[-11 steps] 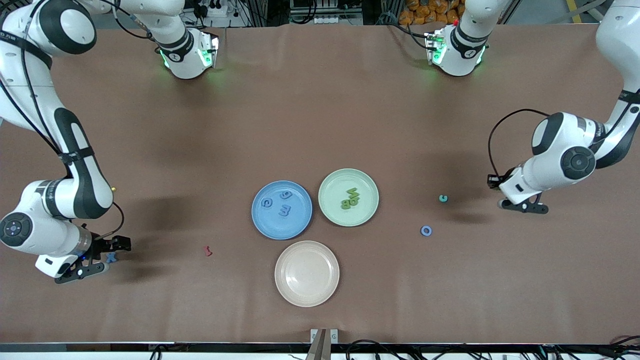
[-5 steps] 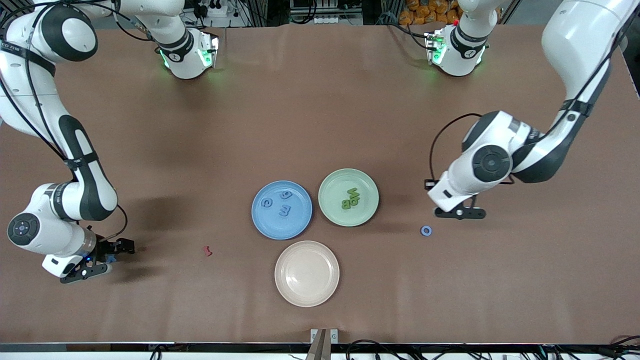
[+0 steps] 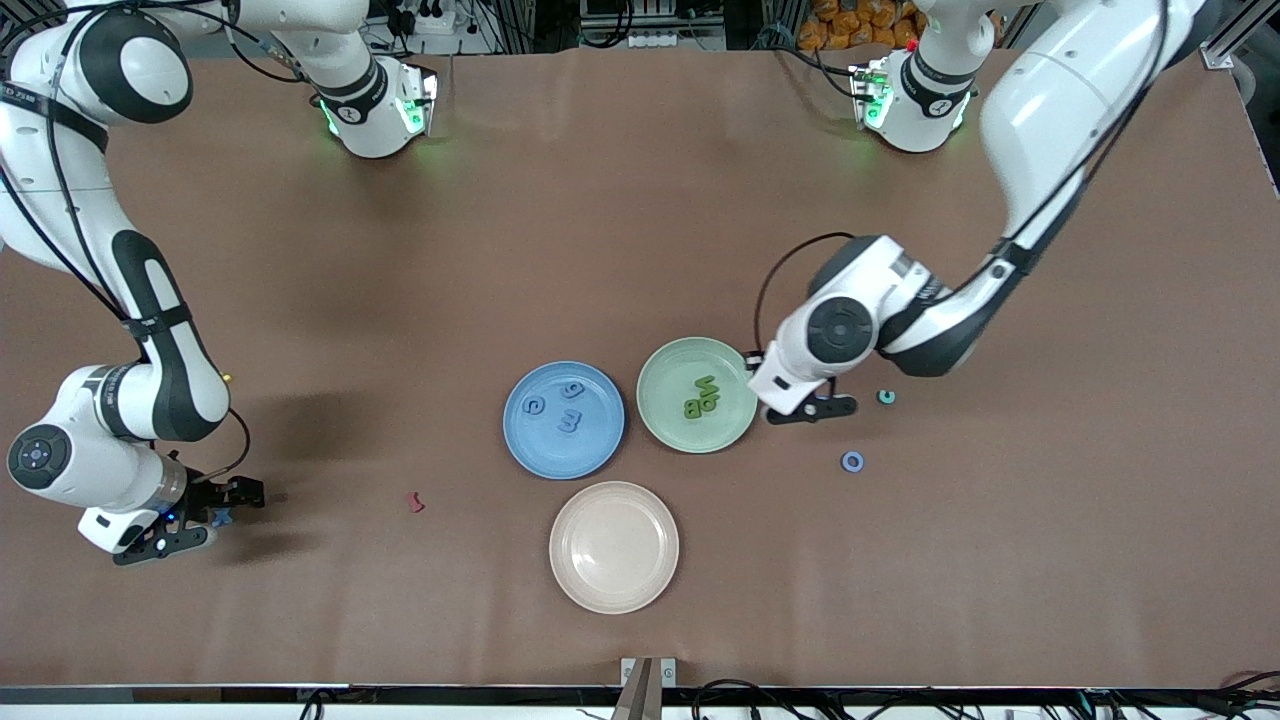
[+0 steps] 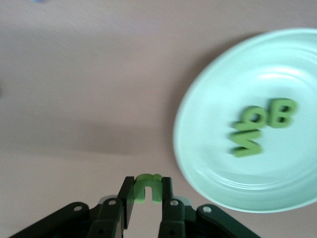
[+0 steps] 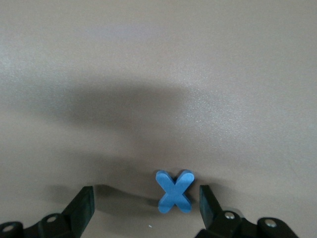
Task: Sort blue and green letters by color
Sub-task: 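Carry the green n onto the green plate and open the left gripper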
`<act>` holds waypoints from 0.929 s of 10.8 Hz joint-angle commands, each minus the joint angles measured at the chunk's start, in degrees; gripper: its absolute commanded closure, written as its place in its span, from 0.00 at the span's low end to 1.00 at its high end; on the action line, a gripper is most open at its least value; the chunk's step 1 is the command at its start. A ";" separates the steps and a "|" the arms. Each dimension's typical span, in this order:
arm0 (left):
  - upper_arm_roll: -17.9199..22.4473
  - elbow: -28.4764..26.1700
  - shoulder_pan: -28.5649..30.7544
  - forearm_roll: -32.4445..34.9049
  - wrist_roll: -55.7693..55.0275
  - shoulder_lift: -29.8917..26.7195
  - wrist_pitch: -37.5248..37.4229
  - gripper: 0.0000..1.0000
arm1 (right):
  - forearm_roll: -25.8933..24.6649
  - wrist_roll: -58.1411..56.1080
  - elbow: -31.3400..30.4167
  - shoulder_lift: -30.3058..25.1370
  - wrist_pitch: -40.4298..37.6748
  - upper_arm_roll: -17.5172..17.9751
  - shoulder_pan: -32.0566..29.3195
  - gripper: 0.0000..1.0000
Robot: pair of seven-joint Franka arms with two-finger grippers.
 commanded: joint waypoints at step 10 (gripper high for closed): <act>8.21 11.75 -14.72 -4.20 -10.30 0.82 4.42 0.00 | 5.38 -0.91 0.37 -1.33 -5.36 2.99 1.46 1.00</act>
